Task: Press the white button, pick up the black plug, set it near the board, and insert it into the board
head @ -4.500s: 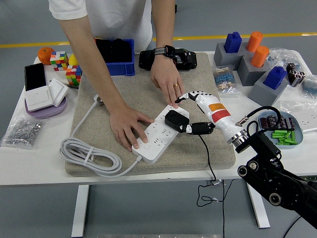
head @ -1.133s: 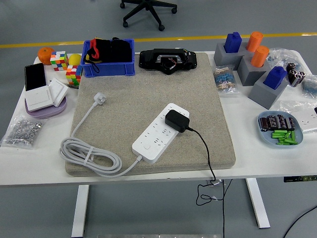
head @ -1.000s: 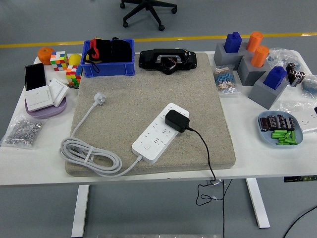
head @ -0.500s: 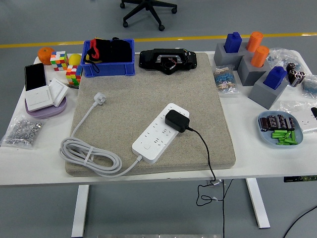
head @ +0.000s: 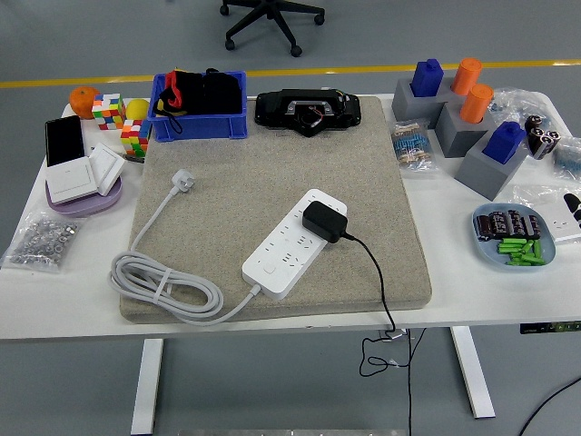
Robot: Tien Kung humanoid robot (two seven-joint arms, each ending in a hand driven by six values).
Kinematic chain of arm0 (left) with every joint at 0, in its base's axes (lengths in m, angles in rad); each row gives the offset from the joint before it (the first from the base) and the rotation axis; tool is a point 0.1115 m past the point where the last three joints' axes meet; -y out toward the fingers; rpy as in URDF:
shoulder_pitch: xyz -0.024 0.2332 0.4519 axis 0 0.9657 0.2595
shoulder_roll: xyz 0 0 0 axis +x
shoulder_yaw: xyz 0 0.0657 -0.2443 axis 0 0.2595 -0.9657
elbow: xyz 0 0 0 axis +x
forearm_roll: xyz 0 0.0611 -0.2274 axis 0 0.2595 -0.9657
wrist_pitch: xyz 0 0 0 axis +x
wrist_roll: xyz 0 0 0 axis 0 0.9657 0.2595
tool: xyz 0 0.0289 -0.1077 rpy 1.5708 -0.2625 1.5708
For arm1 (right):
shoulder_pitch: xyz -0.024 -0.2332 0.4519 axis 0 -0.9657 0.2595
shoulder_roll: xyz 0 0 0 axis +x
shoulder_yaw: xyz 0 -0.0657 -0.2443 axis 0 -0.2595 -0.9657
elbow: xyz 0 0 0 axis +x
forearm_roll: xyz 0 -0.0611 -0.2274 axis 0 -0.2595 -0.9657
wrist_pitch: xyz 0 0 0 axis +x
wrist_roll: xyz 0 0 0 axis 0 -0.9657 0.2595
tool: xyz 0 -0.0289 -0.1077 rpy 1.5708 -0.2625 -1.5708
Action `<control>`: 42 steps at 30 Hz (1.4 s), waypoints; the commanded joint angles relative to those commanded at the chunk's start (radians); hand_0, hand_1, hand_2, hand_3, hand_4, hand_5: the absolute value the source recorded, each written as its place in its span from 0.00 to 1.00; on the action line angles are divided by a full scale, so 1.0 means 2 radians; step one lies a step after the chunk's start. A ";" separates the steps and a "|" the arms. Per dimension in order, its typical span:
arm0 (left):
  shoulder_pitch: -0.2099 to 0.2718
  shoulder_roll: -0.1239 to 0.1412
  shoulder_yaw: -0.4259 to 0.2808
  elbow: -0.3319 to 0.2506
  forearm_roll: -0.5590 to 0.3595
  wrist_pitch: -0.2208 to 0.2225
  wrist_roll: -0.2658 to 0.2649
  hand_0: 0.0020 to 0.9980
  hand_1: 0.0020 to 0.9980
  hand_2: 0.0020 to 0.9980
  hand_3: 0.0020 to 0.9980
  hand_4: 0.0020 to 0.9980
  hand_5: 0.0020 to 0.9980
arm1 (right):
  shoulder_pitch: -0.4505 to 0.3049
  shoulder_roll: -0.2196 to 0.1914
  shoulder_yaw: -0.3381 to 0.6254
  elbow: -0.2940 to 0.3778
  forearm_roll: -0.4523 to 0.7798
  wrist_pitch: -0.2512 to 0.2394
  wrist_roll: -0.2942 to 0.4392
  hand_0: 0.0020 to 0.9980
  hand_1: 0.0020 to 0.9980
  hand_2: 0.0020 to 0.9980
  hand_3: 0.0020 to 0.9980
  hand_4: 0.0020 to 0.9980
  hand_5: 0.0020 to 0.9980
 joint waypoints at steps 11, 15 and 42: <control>0.001 0.000 -0.001 0.000 -0.001 0.000 0.000 0.70 0.67 0.65 0.65 0.56 0.18 | 0.001 0.000 0.001 0.000 -0.006 0.002 -0.008 0.86 0.87 0.84 0.81 1.00 0.43; 0.000 0.000 -0.001 0.000 0.000 0.000 -0.001 0.70 0.67 0.65 0.65 0.56 0.18 | 0.001 -0.001 0.001 0.000 -0.007 0.002 -0.010 0.87 0.87 0.85 0.80 1.00 0.44; -0.002 -0.001 -0.001 0.000 0.001 0.000 0.000 0.70 0.67 0.65 0.65 0.55 0.18 | 0.004 -0.004 0.000 0.000 -0.015 0.013 -0.028 0.90 0.90 0.88 0.88 1.00 0.46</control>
